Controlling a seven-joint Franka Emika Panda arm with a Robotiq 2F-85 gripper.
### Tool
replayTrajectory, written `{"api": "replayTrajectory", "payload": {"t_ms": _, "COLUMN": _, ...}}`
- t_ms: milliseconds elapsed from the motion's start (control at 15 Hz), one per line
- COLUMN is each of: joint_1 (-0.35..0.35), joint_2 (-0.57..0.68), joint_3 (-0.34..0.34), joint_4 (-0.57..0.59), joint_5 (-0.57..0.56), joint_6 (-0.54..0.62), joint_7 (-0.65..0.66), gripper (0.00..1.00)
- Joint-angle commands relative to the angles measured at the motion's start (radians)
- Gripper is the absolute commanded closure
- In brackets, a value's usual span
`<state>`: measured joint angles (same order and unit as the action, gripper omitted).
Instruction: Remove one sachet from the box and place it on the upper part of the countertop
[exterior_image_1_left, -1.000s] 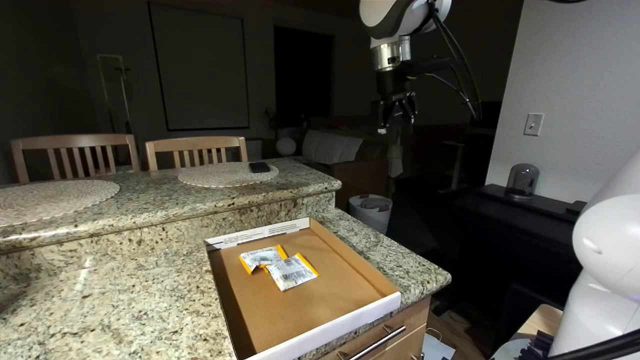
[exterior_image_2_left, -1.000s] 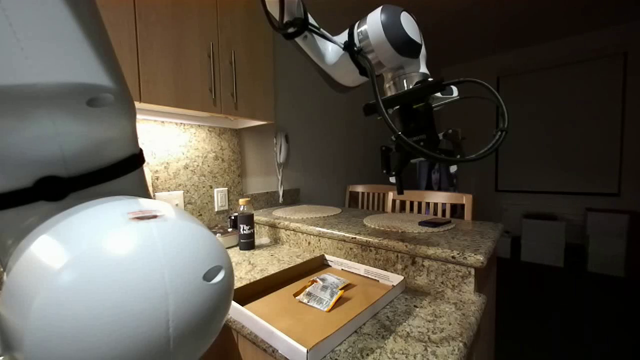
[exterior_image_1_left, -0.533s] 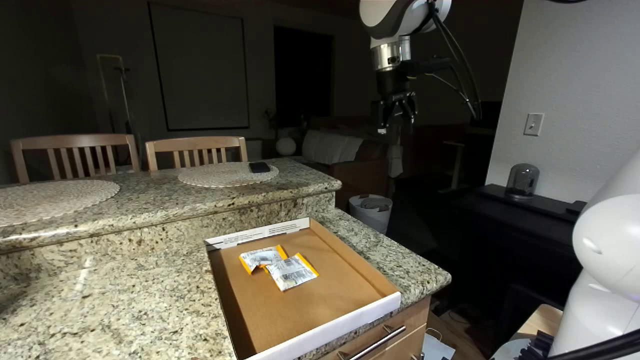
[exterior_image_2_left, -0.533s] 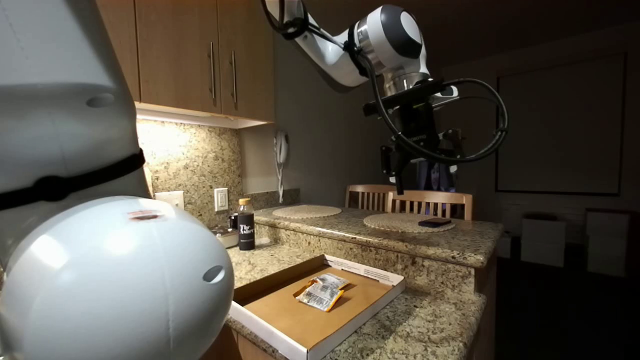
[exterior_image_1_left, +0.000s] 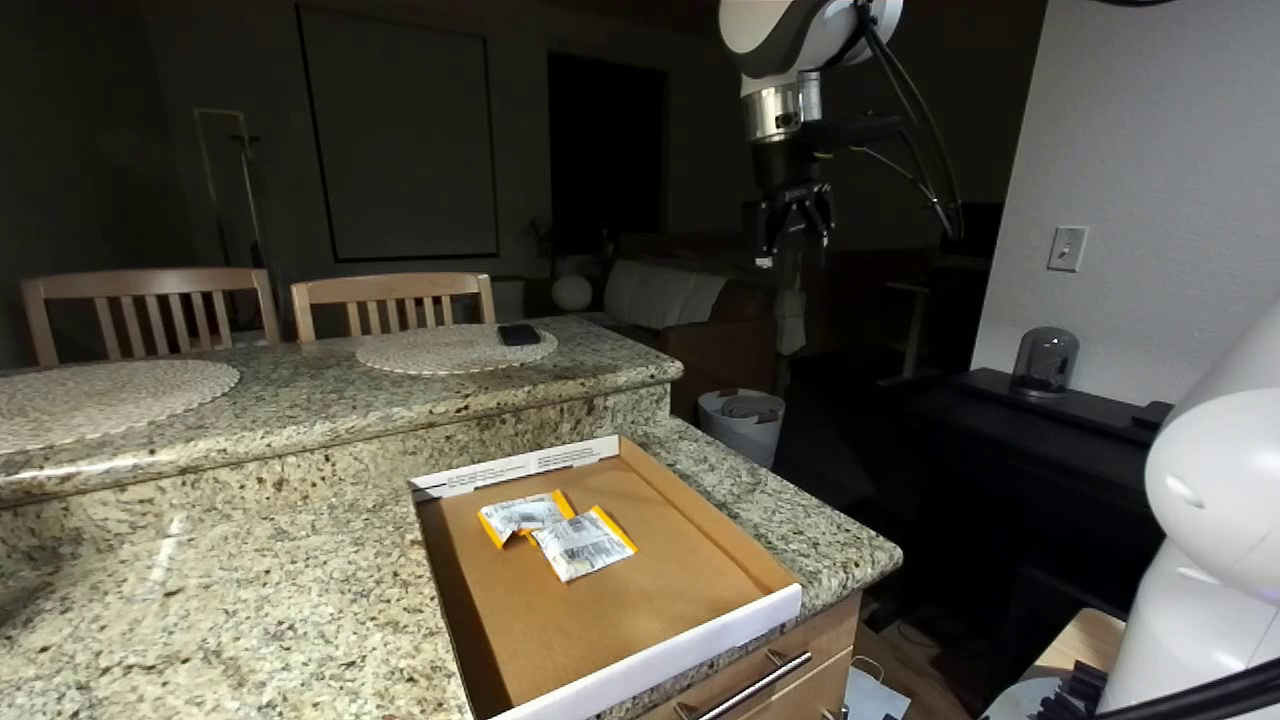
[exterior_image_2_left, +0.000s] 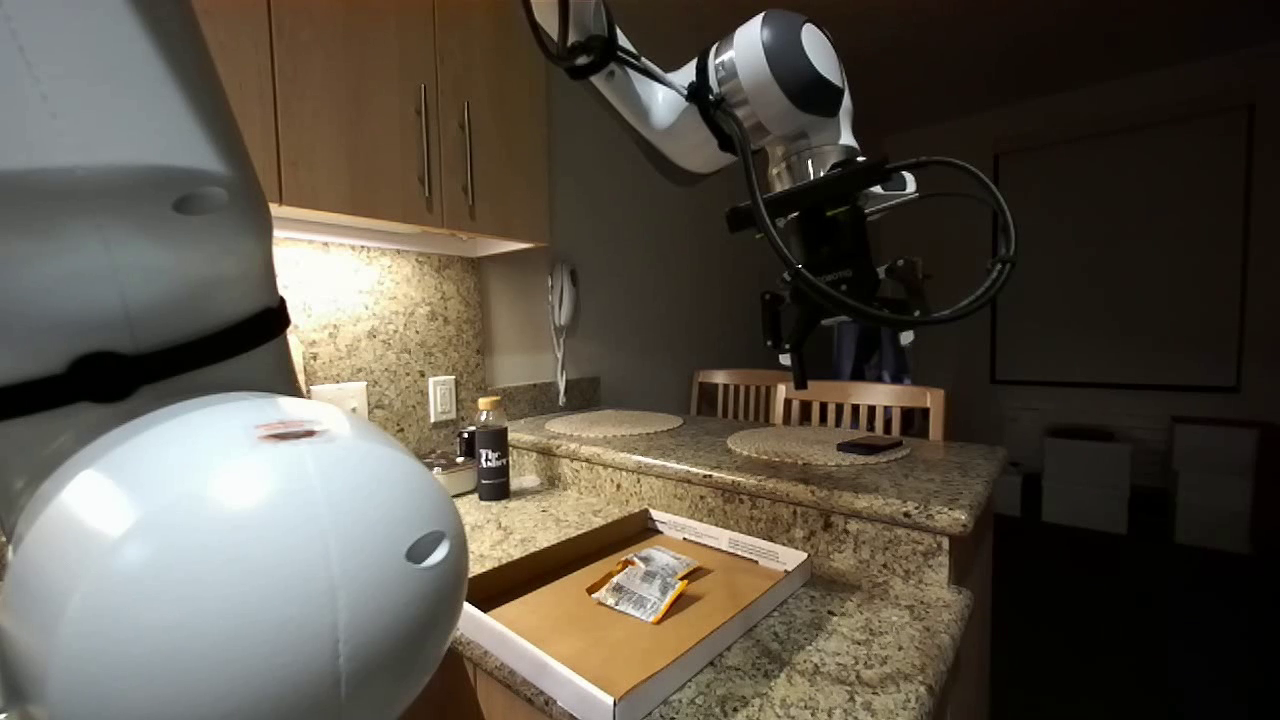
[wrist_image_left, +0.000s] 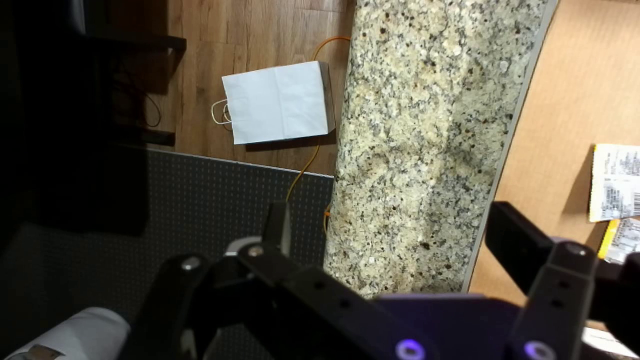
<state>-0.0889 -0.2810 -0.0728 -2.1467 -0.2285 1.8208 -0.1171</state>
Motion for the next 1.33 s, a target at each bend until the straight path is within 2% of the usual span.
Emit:
{"api": "replayTrajectory", "payload": {"t_ms": 0, "joint_1": 0.005, "joint_2": 0.000, "joint_3": -0.004, "joint_4": 0.002, "joint_5": -0.001, "joint_6": -0.003, "joint_7": 0.001, "gripper": 0.00}}
{"api": "replayTrajectory", "payload": {"t_ms": 1267, "joint_1": 0.017, "joint_2": 0.014, "joint_3": 0.009, "joint_4": 0.010, "joint_5": 0.000, "joint_6": -0.004, "joint_7": 0.001, "gripper": 0.00}}
